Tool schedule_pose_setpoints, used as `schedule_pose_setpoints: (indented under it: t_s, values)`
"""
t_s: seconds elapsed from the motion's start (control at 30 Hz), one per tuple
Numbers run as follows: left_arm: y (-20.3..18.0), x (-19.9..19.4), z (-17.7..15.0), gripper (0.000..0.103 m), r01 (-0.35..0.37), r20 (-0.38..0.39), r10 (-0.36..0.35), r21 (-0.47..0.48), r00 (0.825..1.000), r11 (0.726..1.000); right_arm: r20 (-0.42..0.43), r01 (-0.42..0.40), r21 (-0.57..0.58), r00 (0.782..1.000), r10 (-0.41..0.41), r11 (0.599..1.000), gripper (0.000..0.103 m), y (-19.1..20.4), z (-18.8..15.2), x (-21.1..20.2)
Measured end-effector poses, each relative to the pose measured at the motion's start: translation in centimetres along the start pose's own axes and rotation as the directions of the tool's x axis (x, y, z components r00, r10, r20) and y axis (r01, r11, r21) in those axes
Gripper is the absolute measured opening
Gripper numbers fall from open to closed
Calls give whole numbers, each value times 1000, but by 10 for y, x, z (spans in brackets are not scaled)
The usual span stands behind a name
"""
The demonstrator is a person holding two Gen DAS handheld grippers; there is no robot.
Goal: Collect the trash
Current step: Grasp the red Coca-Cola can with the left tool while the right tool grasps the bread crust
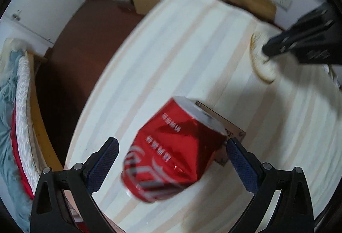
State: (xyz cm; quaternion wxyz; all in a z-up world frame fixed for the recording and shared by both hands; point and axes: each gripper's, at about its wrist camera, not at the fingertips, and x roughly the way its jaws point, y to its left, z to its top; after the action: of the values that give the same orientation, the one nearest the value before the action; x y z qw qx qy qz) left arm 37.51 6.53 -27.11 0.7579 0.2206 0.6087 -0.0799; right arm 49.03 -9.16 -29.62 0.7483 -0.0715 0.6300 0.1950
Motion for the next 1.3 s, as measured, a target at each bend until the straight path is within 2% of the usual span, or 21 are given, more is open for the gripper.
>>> schedule_pose_setpoints:
  t_s: [0.1,0.17,0.23,0.27,0.33,0.4,0.47,0.57,0.6,0.67,0.7,0.73,0.8,0.87,0.97,1.03,1.2,1.23,1.3]
  values:
    - [-3,19,6,102,1,-38,-1,11,999,1000,-12,-23,21,1000,24,1000,12,-4,-3,-2]
    - [-5,23,7,100,-5,-32,5,7,999,1000,-24,-26,32,999,26,999,20,-5,-3,-2]
    - [0,19,6,90,30,-20,-31,-67,999,997,-31,-46,51,998,47,998,45,-6,-3,0]
    - [3,17,4,89,46,-17,-49,-113,999,993,-28,-61,60,998,63,996,49,-5,-3,-1]
    - [8,15,-1,87,70,-16,-75,-212,997,975,-19,-60,71,998,62,996,53,-1,-1,0]
    - [16,14,-8,86,104,-14,-116,-349,993,931,-12,-70,77,997,71,995,53,5,1,2]
    - [22,16,-16,86,120,9,-129,-431,992,895,2,-49,77,999,49,996,53,10,2,3]
    - [21,24,-21,87,114,24,-116,-469,993,876,29,6,71,1000,-8,997,53,24,4,4]
    - [19,25,-23,87,118,42,-112,-483,993,867,38,22,64,999,-24,998,52,28,4,5]
    - [16,26,-24,82,129,60,-114,-500,992,856,58,81,49,995,-84,996,41,37,4,5]
    - [13,22,-27,65,124,76,-99,-508,992,852,69,106,37,992,-109,994,33,41,4,5]
    - [10,18,-27,52,124,91,-90,-513,992,849,82,124,27,989,-125,992,33,44,3,5]
    - [6,14,-30,49,105,94,-65,-530,993,842,98,142,10,985,-142,990,29,49,2,5]
    - [6,10,-34,47,102,115,-44,-561,992,822,117,150,-6,982,-149,989,27,53,-1,3]
    - [6,-3,-47,46,62,131,21,-597,991,800,127,127,-8,984,-125,992,23,55,-6,-4]
    - [-4,-16,-64,46,36,130,61,-639,990,768,138,101,-12,986,-99,995,21,57,-13,-11]
    - [19,-50,-103,45,18,142,124,-724,982,689,167,52,-45,985,-43,998,19,71,-35,-33]
    - [20,-59,-112,45,23,150,133,-741,980,671,173,39,-52,985,-29,998,7,75,-41,-39]
    - [23,-78,-135,44,34,166,148,-768,975,639,183,11,-68,983,2,998,7,84,-52,-51]
